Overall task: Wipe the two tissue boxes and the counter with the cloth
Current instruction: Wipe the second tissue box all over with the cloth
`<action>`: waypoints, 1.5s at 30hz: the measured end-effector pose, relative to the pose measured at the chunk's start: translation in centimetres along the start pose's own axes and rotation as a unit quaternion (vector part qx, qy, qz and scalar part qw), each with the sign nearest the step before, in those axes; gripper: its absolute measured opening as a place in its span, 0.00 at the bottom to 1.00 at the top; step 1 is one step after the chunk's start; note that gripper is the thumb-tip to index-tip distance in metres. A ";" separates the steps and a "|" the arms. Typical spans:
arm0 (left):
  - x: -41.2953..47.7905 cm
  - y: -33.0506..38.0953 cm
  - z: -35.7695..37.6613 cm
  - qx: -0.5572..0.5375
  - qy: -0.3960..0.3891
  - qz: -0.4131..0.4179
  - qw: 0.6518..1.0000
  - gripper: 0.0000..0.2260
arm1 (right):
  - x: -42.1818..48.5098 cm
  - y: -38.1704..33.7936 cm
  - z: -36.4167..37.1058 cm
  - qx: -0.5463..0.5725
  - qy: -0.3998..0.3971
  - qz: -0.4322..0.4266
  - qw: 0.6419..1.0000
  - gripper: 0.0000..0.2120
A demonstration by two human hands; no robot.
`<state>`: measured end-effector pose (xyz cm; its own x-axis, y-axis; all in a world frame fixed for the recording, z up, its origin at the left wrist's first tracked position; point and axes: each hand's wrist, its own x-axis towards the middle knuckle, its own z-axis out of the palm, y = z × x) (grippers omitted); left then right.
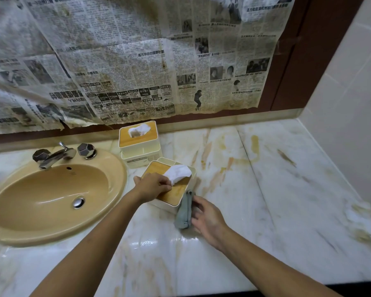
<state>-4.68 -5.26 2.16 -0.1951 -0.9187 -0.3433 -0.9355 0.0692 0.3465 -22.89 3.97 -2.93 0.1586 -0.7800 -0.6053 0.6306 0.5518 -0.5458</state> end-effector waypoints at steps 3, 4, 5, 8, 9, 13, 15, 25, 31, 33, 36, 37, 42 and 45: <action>-0.1 0.1 0.1 -0.020 0.004 0.000 1.000 0.10 | 0.3 1.3 0.4 -0.106 0.033 -0.080 0.991 0.09; -0.1 0.1 0.1 -0.022 0.003 -0.001 1.000 0.10 | 0.7 1.4 0.6 -0.141 0.056 -0.108 0.982 0.08; -0.1 0.1 0.1 -0.022 0.003 0.000 1.000 0.10 | 1.2 1.3 0.7 -0.167 0.080 -0.130 0.974 0.07; -0.2 0.0 0.2 -0.026 0.003 0.002 1.000 0.10 | 3.3 -0.3 1.3 -0.189 0.138 -0.168 0.958 0.05; -0.2 0.0 0.2 -0.029 0.001 0.001 1.000 0.10 | 4.1 -1.1 1.4 -0.189 0.152 -0.172 0.955 0.04; -0.2 0.0 0.4 -0.032 -0.004 -0.001 0.999 0.10 | 7.2 -3.3 0.5 -0.191 0.164 -0.147 0.957 0.02; -0.2 0.0 0.4 -0.033 0.001 0.000 0.999 0.11 | 7.1 -3.2 0.5 -0.182 0.157 -0.133 0.962 0.04; -0.1 0.0 0.4 -0.026 -0.001 0.004 1.000 0.09 | 4.2 -0.7 0.9 -0.141 0.104 -0.078 0.982 0.05; -0.1 0.0 0.3 -0.023 0.000 0.007 1.000 0.11 | 6.8 -3.7 1.1 -0.147 0.132 -0.126 0.972 0.04; -0.1 0.1 0.3 -0.024 0.001 0.008 1.000 0.12 | 5.9 -1.4 0.8 -0.178 0.143 -0.116 0.967 0.05; -0.1 0.1 0.3 -0.023 0.004 0.010 1.000 0.11 | 3.5 2.2 0.0 -0.207 0.124 -0.084 0.967 0.04; -0.1 0.1 0.3 -0.021 0.003 0.012 1.000 0.11 | 3.1 2.7 0.0 -0.204 0.117 -0.075 0.969 0.04; -0.1 0.0 0.2 -0.016 -0.006 0.022 1.000 0.10 | 6.8 -1.7 1.3 -0.167 0.162 -0.106 0.967 0.06; -0.1 -0.2 0.3 -0.010 -0.021 0.028 0.999 0.09 | 9.4 -5.2 1.5 -0.197 0.159 -0.112 0.961 0.05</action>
<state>-4.56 -5.07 1.88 -0.2594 -0.8968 -0.3583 -0.9166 0.1118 0.3838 -23.54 -6.73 -4.87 -0.2284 -0.7970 -0.5591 0.2754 0.4979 -0.8224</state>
